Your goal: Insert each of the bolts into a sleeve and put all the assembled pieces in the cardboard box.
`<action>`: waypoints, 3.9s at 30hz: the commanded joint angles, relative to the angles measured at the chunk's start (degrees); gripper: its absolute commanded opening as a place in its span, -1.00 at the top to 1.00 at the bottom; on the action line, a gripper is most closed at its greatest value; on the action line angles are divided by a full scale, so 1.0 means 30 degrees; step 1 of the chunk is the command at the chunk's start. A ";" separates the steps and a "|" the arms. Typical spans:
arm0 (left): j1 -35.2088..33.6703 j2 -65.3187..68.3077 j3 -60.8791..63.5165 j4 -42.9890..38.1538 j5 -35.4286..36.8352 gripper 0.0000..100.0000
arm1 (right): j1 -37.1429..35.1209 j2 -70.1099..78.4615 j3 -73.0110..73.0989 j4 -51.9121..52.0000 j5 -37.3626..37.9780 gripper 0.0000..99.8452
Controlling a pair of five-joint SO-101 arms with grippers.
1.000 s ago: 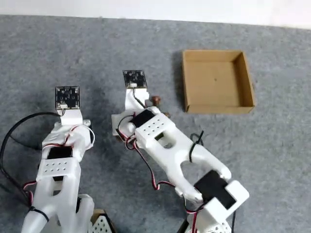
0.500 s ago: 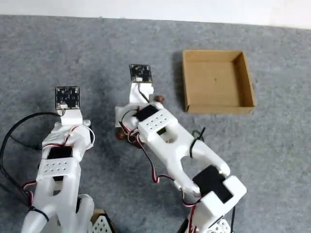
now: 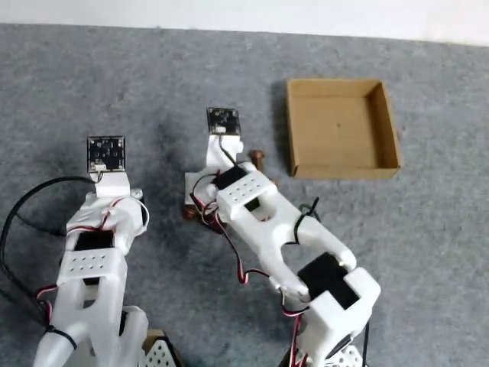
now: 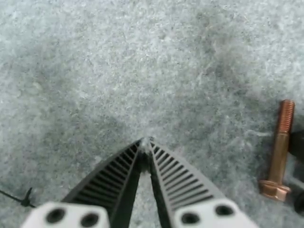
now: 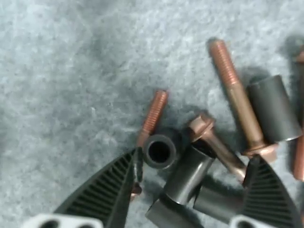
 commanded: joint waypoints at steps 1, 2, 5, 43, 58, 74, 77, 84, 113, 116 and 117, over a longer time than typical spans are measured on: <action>-0.0220 -0.0015 -0.0952 -0.0352 0.0088 0.99 | 0.0454 -0.0073 -0.0249 -0.0249 -0.0117 0.35; -0.0220 -0.0015 -0.0952 -0.0352 0.0088 0.99 | 0.0484 -0.0073 -0.0249 -0.0249 -0.0117 0.35; -0.0220 -0.0015 -0.0952 -0.0352 0.0088 0.99 | 0.0484 -0.0161 -0.0249 -0.0220 -0.0117 0.35; -0.0220 -0.0015 -0.1011 -0.0352 0.0088 0.99 | -0.0542 0.0864 -0.2652 0.0747 0.2403 0.35; -0.0220 -0.0015 -0.1011 -0.0352 0.0088 0.99 | -0.0747 0.1480 -0.3678 0.2066 0.2432 0.86; -0.0220 0.0015 -0.0835 -0.1114 0.0088 0.99 | 0.1011 -0.0190 -0.4059 0.3560 0.2491 0.99; -0.0220 0.0015 -0.0835 -0.1114 0.0088 0.99 | 0.1011 -0.1861 -0.3619 0.3590 0.2491 0.99; -0.0220 0.0015 -0.0835 -0.1143 0.0088 0.99 | 0.1011 -0.5026 -0.1040 0.3473 0.4278 0.99; -0.0190 0.0015 -0.0835 -0.1172 0.0088 0.99 | 0.4000 -1.3055 0.6608 1.4139 1.4564 0.99; -0.0190 0.0015 -0.0835 -0.1172 0.0088 0.99 | 0.3971 -1.2791 0.8220 1.4227 1.6059 0.99; -0.0190 0.0015 -0.0835 -0.1172 0.0088 0.99 | 0.3971 -1.2557 0.8806 1.3582 1.6264 0.99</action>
